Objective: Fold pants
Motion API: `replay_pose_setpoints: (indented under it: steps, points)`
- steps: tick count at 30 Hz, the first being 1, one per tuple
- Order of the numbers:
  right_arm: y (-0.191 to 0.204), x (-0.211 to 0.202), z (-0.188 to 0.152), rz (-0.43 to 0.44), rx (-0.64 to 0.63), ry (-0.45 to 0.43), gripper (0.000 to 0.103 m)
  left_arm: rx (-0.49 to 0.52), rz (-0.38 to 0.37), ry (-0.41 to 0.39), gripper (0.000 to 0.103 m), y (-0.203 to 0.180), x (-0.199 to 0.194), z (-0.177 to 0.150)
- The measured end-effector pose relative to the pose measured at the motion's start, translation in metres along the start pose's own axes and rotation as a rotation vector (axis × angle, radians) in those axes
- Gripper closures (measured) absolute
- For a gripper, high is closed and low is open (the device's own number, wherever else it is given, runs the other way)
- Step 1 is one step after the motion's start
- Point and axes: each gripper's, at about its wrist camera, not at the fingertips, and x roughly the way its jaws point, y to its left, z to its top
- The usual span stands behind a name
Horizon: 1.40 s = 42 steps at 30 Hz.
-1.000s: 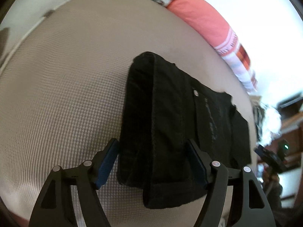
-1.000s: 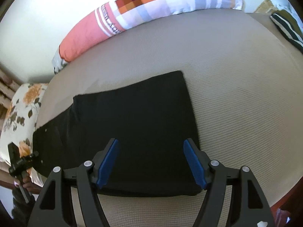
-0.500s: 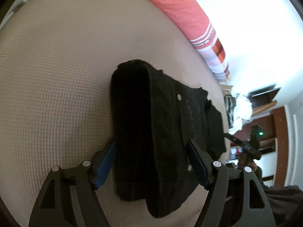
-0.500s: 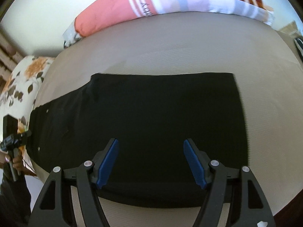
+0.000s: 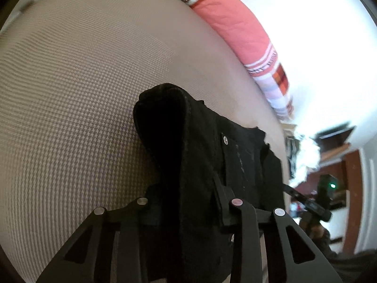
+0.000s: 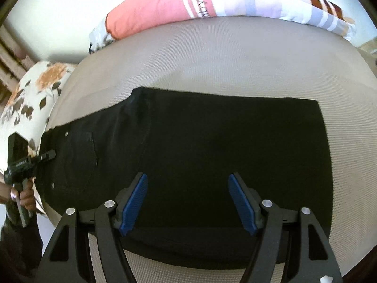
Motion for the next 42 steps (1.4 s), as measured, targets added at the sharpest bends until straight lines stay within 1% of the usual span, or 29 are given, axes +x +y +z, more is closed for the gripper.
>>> replay_pose_setpoints:
  steps: [2,4,8,9,12,18,21,24,25,29,32,34,38,42]
  points:
    - [-0.007,-0.006,0.002,-0.004,0.019,-0.021,0.034,-0.012,0.038,-0.025,0.075,-0.011,-0.004,-0.003]
    - [-0.016,-0.014,0.004,-0.002,0.043,-0.042,0.035,-0.027,0.053,-0.047,0.077,-0.021,-0.009,-0.006]
    - [-0.037,-0.028,0.004,0.014,0.097,-0.081,0.034,-0.097,0.006,-0.085,0.081,-0.039,-0.021,-0.01]
    - [-0.041,-0.032,0.004,0.014,0.109,-0.093,0.034,-0.103,0.007,-0.093,0.082,-0.05,-0.024,-0.012]
    - [-0.057,-0.047,0.003,0.02,0.136,-0.149,0.034,-0.089,0.001,-0.114,0.083,-0.079,-0.026,-0.017]
    - [-0.08,-0.067,-0.001,0.012,0.155,-0.2,0.034,-0.051,-0.048,-0.127,0.086,-0.148,-0.018,-0.026]
    - [-0.097,-0.074,-0.005,0.028,0.188,-0.221,0.034,-0.004,-0.083,-0.127,0.087,-0.182,-0.003,-0.028]
    - [-0.116,-0.083,-0.01,0.023,0.221,-0.251,0.034,-0.015,-0.132,-0.108,0.087,-0.204,0.018,-0.028]
    - [-0.12,-0.084,-0.012,0.019,0.229,-0.256,0.034,-0.017,-0.136,-0.103,0.087,-0.213,0.027,-0.029]
    - [-0.14,-0.089,-0.018,0.018,0.271,-0.281,0.034,0.03,-0.126,-0.086,0.087,-0.247,0.064,-0.033]
    - [-0.154,-0.091,-0.022,0.035,0.311,-0.289,0.034,0.041,-0.119,-0.062,0.087,-0.263,0.091,-0.039]
    - [-0.161,-0.091,-0.024,0.04,0.322,-0.291,0.034,0.064,-0.089,-0.046,0.087,-0.272,0.111,-0.045]
    - [-0.169,-0.089,-0.027,0.009,0.32,-0.284,0.034,0.111,-0.02,-0.031,0.087,-0.283,0.143,-0.055]
    - [-0.172,-0.082,-0.028,0.036,0.335,-0.259,0.034,0.155,0.041,-0.022,0.087,-0.286,0.164,-0.068]
